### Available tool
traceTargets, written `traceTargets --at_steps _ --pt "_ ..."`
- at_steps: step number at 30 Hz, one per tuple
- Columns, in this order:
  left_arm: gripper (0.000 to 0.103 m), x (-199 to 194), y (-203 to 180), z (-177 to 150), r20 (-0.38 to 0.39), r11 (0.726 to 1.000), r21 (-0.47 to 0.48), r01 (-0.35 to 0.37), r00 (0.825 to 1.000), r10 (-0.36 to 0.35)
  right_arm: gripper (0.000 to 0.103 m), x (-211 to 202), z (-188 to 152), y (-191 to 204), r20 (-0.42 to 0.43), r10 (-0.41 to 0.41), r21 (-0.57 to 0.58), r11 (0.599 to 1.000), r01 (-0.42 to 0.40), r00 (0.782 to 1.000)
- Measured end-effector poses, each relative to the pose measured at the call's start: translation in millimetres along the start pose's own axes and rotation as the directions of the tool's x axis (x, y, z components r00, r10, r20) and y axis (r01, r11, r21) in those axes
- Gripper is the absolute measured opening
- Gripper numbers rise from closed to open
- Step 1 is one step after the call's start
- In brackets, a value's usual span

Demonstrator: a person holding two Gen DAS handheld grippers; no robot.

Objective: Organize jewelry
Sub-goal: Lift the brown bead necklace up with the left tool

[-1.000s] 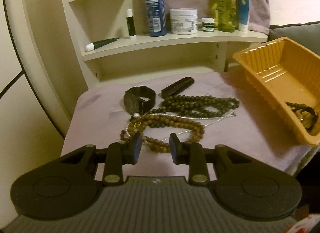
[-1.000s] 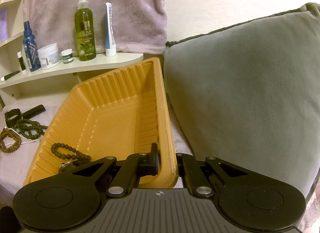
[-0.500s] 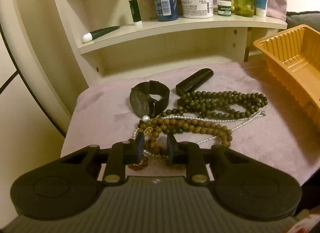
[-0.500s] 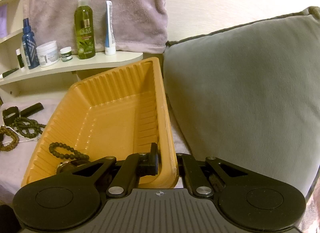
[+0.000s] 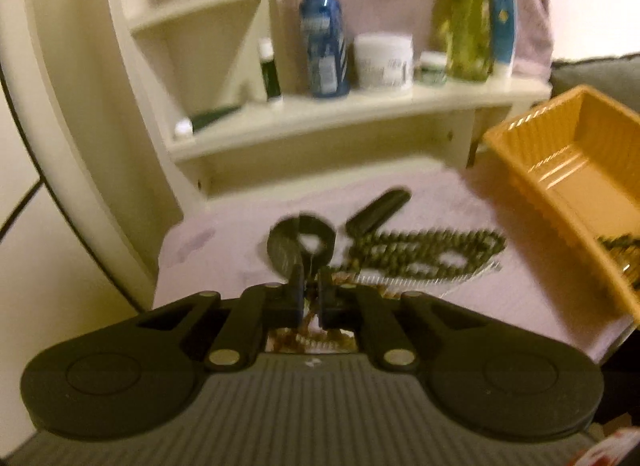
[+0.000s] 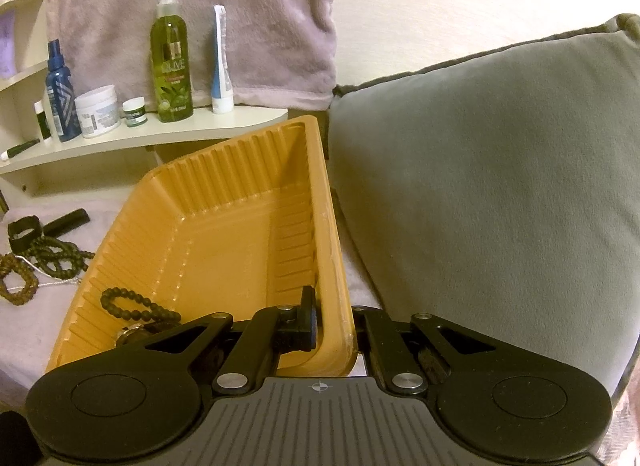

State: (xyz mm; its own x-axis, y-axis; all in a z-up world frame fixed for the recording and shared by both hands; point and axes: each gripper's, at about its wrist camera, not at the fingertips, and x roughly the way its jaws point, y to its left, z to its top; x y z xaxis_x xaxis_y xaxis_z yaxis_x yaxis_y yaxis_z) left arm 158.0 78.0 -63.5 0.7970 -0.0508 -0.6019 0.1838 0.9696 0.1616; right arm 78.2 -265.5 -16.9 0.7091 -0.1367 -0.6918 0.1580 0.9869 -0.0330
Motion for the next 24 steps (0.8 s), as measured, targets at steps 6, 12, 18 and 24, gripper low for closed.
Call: traceTargets --at_steps 6,12,18,24 --pt "0.005 -26 5 28 0.063 0.999 0.014 0.045 0.997 -0.046 0.004 -3 0 1 0.006 0.004 0.004 1.0 -0.004 1.0" --pt "0.005 -48 6 52 0.12 0.997 0.033 0.064 0.991 -0.067 0.004 -5 0 1 0.013 0.008 0.007 1.0 -0.008 1.0" --pt "0.005 -68 3 77 0.174 0.994 0.067 0.085 0.98 -0.095 0.004 -6 0 3 0.021 0.011 0.008 1.0 -0.011 1.0" --pt "0.005 -86 -2 101 0.224 0.99 0.085 0.11 0.966 -0.127 0.004 -9 0 3 0.029 0.015 0.009 1.0 -0.015 0.999"
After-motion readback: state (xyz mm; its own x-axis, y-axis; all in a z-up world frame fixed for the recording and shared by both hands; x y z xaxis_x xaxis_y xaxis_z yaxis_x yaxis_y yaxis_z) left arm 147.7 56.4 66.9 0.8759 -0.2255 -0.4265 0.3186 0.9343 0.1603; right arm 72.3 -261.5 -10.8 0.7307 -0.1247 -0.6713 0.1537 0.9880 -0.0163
